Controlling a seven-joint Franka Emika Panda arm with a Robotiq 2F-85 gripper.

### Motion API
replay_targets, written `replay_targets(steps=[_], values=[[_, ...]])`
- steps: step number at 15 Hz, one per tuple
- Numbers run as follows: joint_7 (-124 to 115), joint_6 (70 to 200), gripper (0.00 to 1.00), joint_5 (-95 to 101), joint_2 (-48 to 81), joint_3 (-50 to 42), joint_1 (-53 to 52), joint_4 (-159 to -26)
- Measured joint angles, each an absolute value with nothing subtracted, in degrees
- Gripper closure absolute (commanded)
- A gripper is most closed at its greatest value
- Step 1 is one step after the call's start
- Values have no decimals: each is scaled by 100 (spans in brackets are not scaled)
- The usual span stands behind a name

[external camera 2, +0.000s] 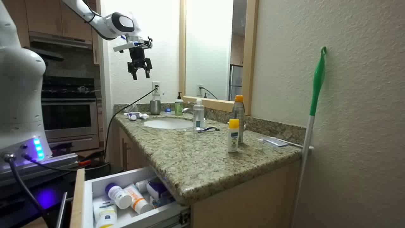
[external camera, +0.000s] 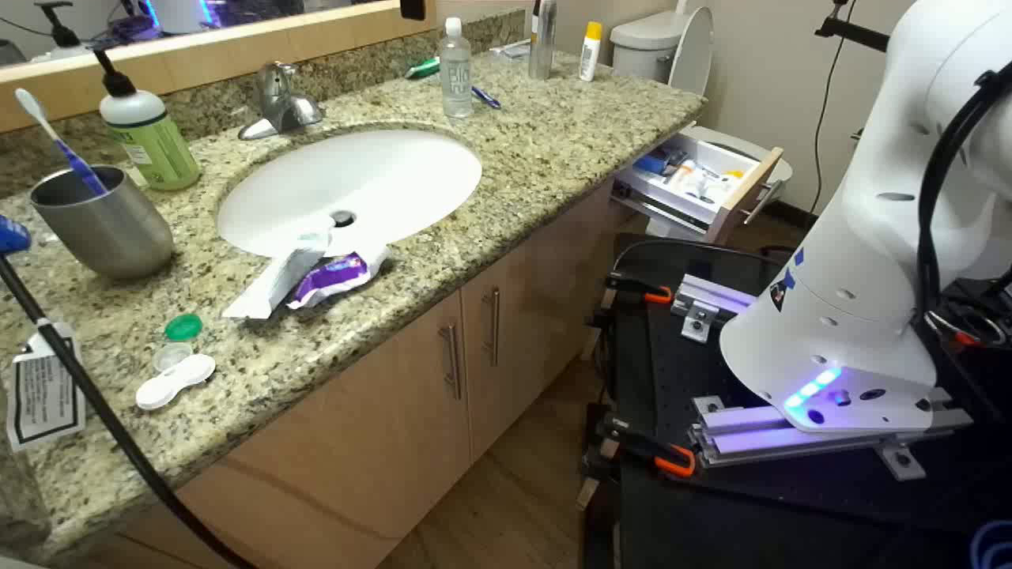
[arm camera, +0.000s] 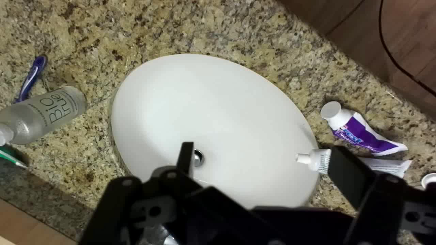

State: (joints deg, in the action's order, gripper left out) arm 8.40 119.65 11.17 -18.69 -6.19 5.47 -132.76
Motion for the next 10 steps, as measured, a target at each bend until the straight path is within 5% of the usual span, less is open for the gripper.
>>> replay_targets(steps=[4, 10], values=[[512, 12073, 0, 1183, -1747, -621, 578, -13286], [-1983, 14227, 0, 2183, 242, -631, 776, -12874]])
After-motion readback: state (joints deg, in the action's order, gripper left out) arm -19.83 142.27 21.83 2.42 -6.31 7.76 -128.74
